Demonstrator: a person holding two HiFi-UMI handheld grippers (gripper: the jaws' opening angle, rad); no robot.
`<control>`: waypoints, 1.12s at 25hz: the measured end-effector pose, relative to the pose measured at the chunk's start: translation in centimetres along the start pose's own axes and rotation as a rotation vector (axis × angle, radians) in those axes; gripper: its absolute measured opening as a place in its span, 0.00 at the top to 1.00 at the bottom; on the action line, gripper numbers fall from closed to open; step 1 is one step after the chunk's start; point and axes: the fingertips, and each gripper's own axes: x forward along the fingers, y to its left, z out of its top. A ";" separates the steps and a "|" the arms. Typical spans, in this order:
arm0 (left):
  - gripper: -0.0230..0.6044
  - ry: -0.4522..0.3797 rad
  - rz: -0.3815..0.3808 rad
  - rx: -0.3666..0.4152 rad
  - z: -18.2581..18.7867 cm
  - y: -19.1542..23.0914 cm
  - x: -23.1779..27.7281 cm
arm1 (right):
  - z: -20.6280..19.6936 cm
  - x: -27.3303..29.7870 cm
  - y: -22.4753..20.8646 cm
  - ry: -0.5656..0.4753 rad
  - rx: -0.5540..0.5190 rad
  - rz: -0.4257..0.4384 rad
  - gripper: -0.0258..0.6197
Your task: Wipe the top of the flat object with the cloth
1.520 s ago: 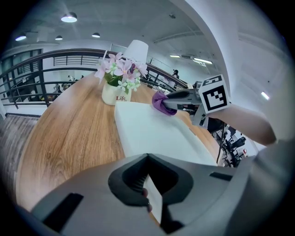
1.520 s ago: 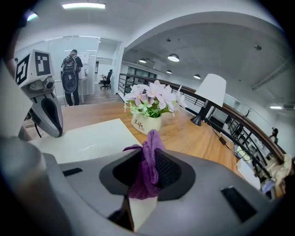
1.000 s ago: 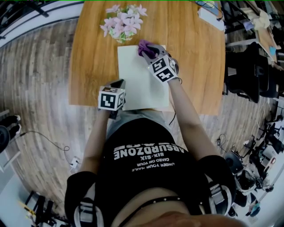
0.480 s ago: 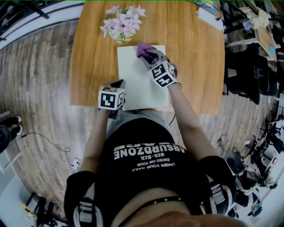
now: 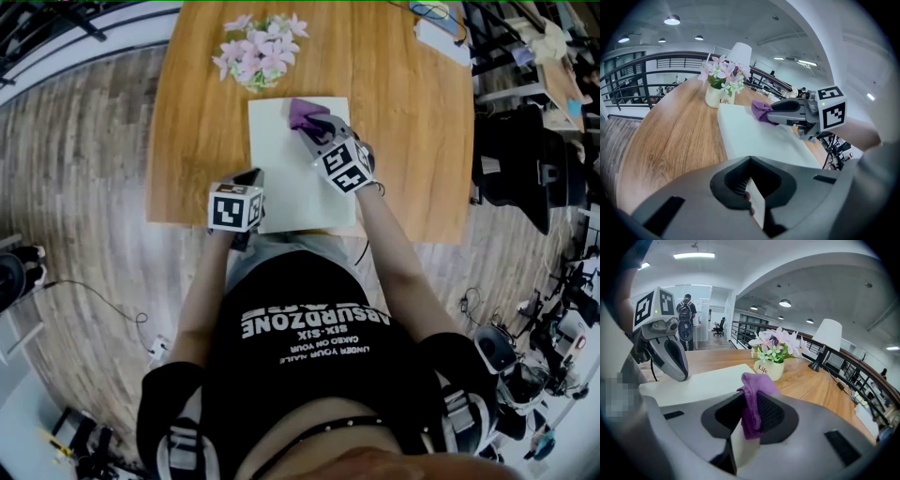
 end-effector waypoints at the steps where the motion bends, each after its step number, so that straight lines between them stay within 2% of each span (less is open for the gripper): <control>1: 0.94 -0.001 0.002 -0.001 0.0 0.0 0.0 | 0.0 -0.1 0.1 -0.001 0.001 0.003 0.81; 28: 0.94 -0.051 0.047 -0.030 -0.3 0.0 -0.2 | -1.8 -3.9 5.4 -0.035 0.048 0.071 0.81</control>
